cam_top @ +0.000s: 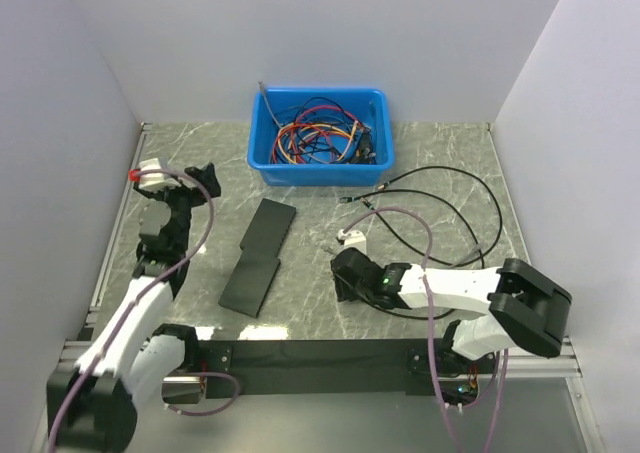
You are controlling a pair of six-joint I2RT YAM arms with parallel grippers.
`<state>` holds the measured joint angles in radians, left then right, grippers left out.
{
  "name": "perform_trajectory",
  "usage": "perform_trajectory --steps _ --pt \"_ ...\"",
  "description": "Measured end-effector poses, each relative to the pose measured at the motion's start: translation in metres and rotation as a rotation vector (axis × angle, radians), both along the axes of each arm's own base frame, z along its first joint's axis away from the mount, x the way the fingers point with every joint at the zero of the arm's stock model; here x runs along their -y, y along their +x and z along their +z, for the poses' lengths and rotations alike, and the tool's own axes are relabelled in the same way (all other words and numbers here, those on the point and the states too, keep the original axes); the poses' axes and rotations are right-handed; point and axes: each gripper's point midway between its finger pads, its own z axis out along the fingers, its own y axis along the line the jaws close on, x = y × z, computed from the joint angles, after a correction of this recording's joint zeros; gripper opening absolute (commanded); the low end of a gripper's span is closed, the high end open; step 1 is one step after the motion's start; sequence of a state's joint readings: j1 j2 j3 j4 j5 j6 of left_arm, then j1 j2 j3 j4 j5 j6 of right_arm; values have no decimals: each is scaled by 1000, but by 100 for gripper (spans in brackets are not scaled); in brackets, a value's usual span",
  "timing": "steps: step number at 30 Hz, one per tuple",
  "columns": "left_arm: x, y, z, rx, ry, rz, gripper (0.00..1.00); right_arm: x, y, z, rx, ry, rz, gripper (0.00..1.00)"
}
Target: Insert the plug into the switch port
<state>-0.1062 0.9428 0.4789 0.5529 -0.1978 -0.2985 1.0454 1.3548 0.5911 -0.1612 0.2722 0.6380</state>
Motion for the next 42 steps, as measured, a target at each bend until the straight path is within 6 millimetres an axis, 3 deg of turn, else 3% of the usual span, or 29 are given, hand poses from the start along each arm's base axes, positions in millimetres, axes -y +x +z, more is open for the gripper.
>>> perform_trajectory --steps 2,4,11,17,21,25,27,31,36,39,42 --pt "9 -20 26 39 -80 -30 99 -1 1 -3 6 -22 -4 47" --pt "15 -31 32 40 -121 -57 99 -3 2 -6 13 -44 -8 47" --pt "33 -51 5 -94 -190 -150 99 -7 7 -9 40 -83 -29 45" --pt "29 -64 -5 -112 -303 -115 100 -3 12 -10 59 -122 -43 27" --pt "29 -69 -5 -104 -342 -114 100 -2 14 -11 67 -131 -45 5" --pt "39 -70 -6 -117 -353 -165 99 -4 14 -10 75 -131 -42 0" --pt "53 -70 -5 -126 -348 -247 90 -4 12 -10 79 -136 -40 0" --pt "101 -81 -5 -160 -334 -467 87 -3 7 -3 96 -142 -26 0" --pt "168 -113 -14 -217 -313 -747 84 -9 11 45 187 0 -28 0" --pt "197 -135 -29 -262 -318 -874 79 -12 13 73 245 104 -27 0" --pt "222 -154 -43 -319 -321 -971 78 -11 11 87 284 176 -9 0"
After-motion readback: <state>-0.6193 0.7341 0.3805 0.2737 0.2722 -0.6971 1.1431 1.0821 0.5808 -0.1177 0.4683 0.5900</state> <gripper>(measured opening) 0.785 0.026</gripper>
